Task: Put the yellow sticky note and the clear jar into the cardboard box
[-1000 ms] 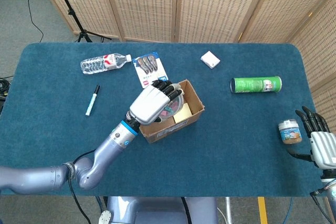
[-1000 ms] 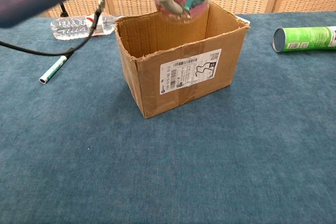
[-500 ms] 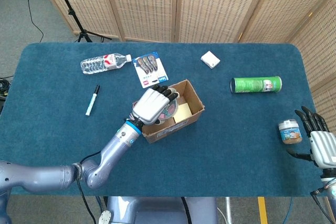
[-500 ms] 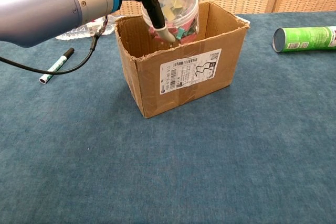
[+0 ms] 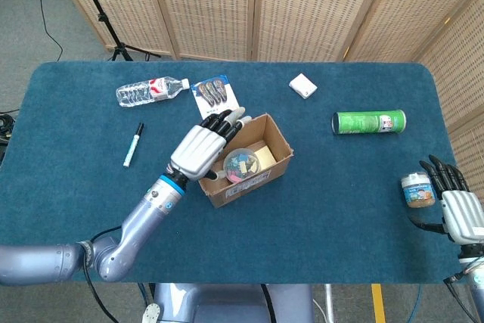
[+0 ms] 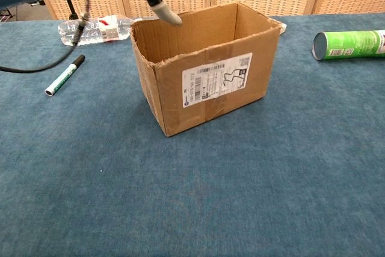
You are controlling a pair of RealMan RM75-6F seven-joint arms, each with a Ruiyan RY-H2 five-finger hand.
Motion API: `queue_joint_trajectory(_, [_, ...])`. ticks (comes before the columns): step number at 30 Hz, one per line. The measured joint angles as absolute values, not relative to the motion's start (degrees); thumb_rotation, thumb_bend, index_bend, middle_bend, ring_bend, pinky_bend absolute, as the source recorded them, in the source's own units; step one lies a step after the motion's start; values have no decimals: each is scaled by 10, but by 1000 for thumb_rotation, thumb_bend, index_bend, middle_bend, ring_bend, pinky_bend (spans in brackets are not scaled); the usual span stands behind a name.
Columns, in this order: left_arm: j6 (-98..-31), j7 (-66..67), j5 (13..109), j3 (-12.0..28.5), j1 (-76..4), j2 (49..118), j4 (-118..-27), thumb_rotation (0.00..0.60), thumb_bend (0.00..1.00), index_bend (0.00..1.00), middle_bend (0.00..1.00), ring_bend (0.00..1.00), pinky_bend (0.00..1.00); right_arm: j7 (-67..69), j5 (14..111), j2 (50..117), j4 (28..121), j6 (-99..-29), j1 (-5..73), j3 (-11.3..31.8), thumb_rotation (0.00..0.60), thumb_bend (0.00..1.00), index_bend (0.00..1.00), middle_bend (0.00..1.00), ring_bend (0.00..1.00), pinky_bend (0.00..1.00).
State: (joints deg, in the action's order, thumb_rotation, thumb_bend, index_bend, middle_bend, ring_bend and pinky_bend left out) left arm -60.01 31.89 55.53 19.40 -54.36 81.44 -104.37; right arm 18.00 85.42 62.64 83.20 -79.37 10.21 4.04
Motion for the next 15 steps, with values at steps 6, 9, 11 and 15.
queue_joint_trajectory(6, [-650,256,625,169,-471,738,-1072,600,0,0,0,0,99,170,859,627,835,-801,100,41,600,0,0,0,0,31])
queue_joint_trajectory(9, [-686,198,668,141,-417,705,-1074,600,0,0,0,0,40,161,861,628,837,-811,98,44,600,0,0,0,0,31])
queue_joint_trajectory(11, [-709,153,696,119,-382,685,-1070,600,0,0,0,0,7,155,861,628,838,-818,97,46,600,0,0,0,0,31])
queue_joint_trajectory(15, [-771,54,744,61,-285,649,-1031,600,0,0,0,0,0,134,863,630,843,-837,91,50,600,0,0,0,0,31])
